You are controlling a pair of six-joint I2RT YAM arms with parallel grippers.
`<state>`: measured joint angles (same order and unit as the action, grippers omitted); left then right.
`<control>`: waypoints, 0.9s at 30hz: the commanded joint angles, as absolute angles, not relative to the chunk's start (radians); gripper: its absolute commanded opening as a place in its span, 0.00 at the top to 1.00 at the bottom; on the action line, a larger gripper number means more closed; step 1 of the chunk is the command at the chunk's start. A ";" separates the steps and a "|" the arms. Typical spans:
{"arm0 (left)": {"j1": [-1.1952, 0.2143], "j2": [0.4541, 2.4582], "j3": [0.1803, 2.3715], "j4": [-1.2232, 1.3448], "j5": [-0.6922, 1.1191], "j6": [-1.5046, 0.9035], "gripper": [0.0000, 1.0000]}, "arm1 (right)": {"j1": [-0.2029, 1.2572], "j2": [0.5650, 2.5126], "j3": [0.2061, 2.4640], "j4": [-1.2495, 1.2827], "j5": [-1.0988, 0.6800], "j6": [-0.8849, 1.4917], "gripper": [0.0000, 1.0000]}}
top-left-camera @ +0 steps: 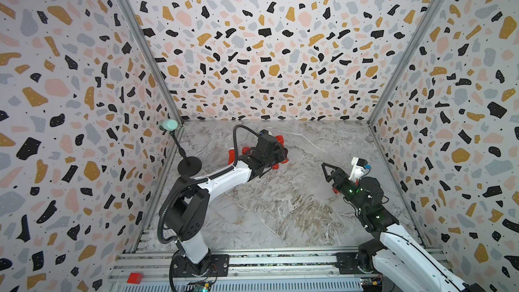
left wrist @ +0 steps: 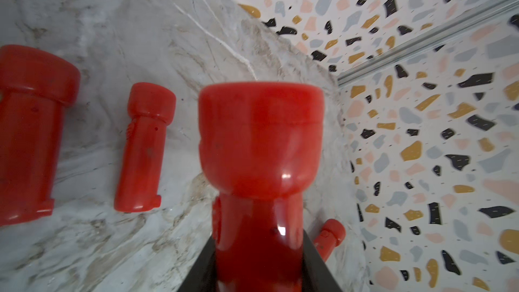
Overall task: Close the plug at the bottom of the flashlight
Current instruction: Close the plug of the flashlight, then place the flashlight at the center of the board.
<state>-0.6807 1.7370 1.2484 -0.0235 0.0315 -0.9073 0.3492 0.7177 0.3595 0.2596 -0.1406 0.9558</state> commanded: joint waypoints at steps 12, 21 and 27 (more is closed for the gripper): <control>-0.744 2.011 1.650 -0.347 -0.090 -0.724 1.00 | 0.292 0.782 0.475 -0.042 -0.277 0.728 0.03; -0.756 2.187 1.875 -0.486 -0.136 -0.656 1.00 | 0.290 0.795 0.506 -0.150 -0.241 0.678 0.03; -0.766 2.310 2.019 -0.572 -0.135 -0.625 1.00 | 0.290 0.773 0.491 -0.156 -0.229 0.676 0.03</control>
<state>-0.7540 2.2803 1.9549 -0.5167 -0.1177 -0.6666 0.2935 0.7948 0.4667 -0.1268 -0.2455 0.6975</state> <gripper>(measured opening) 0.386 0.970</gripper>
